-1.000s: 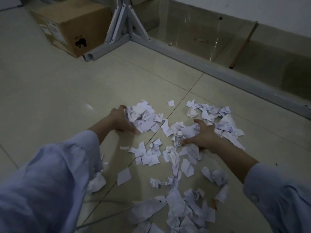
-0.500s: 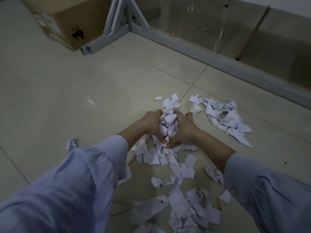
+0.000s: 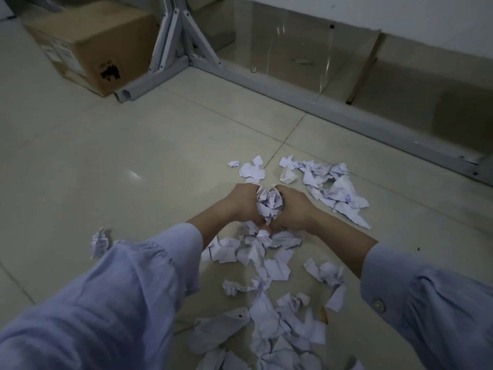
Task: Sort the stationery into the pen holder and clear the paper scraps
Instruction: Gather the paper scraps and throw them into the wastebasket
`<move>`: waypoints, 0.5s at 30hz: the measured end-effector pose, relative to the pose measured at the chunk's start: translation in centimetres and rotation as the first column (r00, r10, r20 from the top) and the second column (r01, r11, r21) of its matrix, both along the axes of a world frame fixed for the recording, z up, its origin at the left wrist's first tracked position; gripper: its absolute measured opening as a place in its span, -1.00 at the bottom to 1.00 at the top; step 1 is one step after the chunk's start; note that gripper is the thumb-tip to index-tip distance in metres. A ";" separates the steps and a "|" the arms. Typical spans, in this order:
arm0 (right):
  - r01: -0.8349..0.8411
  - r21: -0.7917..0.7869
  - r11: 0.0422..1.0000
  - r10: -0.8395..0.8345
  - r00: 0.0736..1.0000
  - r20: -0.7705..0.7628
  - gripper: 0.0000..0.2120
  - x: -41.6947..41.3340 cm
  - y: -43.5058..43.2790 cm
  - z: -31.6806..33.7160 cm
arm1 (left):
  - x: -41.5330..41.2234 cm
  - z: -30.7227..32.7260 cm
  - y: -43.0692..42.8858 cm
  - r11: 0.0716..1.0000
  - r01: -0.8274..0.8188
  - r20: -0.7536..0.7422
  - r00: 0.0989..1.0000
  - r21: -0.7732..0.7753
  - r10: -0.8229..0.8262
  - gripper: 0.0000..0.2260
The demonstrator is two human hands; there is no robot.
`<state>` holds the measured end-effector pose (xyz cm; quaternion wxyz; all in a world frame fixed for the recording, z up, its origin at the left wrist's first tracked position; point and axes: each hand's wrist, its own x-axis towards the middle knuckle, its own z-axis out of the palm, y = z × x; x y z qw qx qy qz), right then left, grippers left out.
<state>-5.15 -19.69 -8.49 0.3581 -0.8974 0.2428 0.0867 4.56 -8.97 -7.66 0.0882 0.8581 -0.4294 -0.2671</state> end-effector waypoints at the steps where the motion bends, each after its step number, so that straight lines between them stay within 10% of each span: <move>1: 0.004 -0.005 1.000 -0.004 1.000 0.006 -0.41 -0.5 -0.3 0.5 | -0.4 0.3 -0.3 1.000 -0.010 -0.013 1.000 -0.019 0.009 -0.72; 15: 0.132 -0.130 0.983 -0.119 0.988 0.101 -0.53 -9.4 -6.9 10.2 | -8.3 8.2 -8.2 0.969 0.007 -0.062 0.998 -0.248 -0.023 -0.63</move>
